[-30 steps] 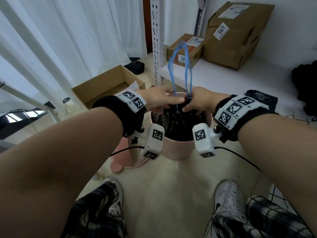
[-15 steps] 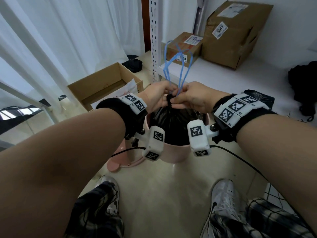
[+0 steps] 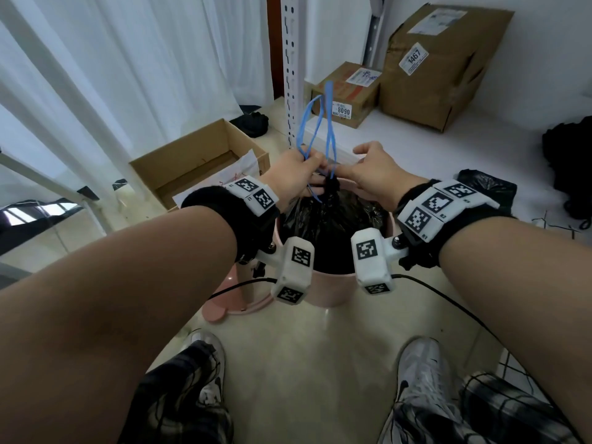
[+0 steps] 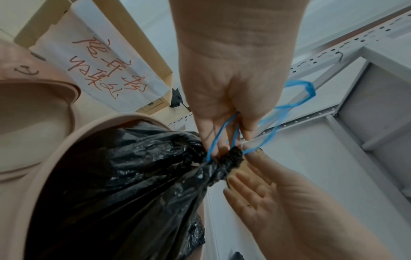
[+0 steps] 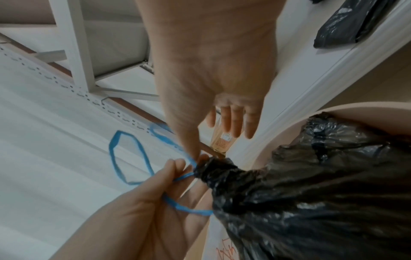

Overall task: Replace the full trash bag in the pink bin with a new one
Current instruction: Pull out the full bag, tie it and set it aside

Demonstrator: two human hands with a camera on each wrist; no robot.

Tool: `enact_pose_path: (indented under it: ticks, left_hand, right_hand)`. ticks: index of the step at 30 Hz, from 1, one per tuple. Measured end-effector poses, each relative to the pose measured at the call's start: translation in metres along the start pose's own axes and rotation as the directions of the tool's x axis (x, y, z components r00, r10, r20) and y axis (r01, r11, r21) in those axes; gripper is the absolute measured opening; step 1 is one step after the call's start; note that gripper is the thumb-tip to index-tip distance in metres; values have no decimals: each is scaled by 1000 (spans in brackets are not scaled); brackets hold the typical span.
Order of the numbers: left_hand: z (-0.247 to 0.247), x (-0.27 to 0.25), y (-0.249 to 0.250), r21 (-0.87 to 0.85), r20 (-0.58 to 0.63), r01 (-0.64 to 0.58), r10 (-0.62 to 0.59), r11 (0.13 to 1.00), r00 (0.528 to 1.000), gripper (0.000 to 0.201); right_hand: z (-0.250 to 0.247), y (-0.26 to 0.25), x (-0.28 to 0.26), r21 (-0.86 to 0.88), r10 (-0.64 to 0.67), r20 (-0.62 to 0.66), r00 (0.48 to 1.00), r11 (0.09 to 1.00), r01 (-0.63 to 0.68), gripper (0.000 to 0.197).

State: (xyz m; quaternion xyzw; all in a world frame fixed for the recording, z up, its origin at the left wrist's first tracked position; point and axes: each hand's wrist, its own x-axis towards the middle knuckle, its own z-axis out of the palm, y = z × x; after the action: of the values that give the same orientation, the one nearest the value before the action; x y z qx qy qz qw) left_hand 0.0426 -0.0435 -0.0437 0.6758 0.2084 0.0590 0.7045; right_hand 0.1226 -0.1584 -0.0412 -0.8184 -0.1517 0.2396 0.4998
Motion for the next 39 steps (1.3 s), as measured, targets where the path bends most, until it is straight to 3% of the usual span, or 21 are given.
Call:
enact_pose_path:
  ticks: [2,4,6,8,10,13,14,15,16,18,20,22,25,27,30,33,35,37,39]
  left_hand:
    - [0,-1,1,-18,35,7,-6,1000,999,33]
    - [-1,-3,0,-27,33,11,-10,1000,999,32]
    - [-4,-3,0,-41,4,19,-18,999,1000,34]
    - [-7,-2,-1,-52,-17,15,-15,999,1000,37]
    - [-10,-2,1,-89,-35,10,-13,996,999,38]
    - [-11,-1,5,-192,-48,14,-23,981,999,38]
    - [-10,-1,6,-217,-52,13,-25,976,998,38]
    - [-9,-1,6,-227,-65,10,-25,974,998,38]
    - [-8,-1,7,-217,-91,3,-24,976,996,38]
    - [-8,1,7,-156,-180,-17,-12,988,984,40]
    - [-10,3,6,-143,-247,-21,-15,990,969,39]
    - [-13,4,3,-170,-253,-13,-31,985,967,41]
    - [-21,7,-6,-161,-205,29,-62,987,977,43]
    - [-26,9,-11,-110,-163,37,-54,993,985,45]
    - [-36,10,-17,-24,-104,46,-49,999,993,46]
    - [-37,10,-15,-20,-62,43,-45,999,997,47]
    - [-32,9,-5,-4,-72,-24,23,1000,997,48]
    - [-28,8,9,-2,-92,-126,125,992,988,48]
    - [-25,7,20,12,-61,-200,200,980,978,46]
  right_hand:
    - [0,3,5,16,-12,129,992,1000,10,57]
    - [4,7,6,50,-37,275,961,998,24,26]
    - [6,8,7,99,-71,277,958,994,45,7]
    - [5,7,7,160,-67,301,951,987,19,24]
    - [5,7,8,158,-72,439,895,987,2,38]
    - [8,10,8,41,-86,542,836,996,75,92]
    - [10,12,9,53,-110,541,834,994,96,90]
    - [11,12,10,90,-139,530,837,990,108,75]
    - [13,12,11,114,-171,510,843,985,131,51]
    - [16,10,9,77,-161,391,906,987,142,8]
    - [18,9,10,77,-123,244,962,991,107,21]
    - [23,4,11,197,-105,144,984,977,75,37]
    - [28,-9,9,541,-109,71,991,839,53,46]
    - [28,-12,8,644,-62,22,998,764,33,45]
    - [20,-6,14,505,64,-69,996,863,-21,39]
    - [16,-1,14,120,61,-54,997,991,-54,10]
    - [19,-3,11,-89,17,47,999,996,-13,32]
    - [24,-10,7,-191,2,157,988,981,28,54]
    - [28,-16,4,-349,-51,264,963,926,145,59]
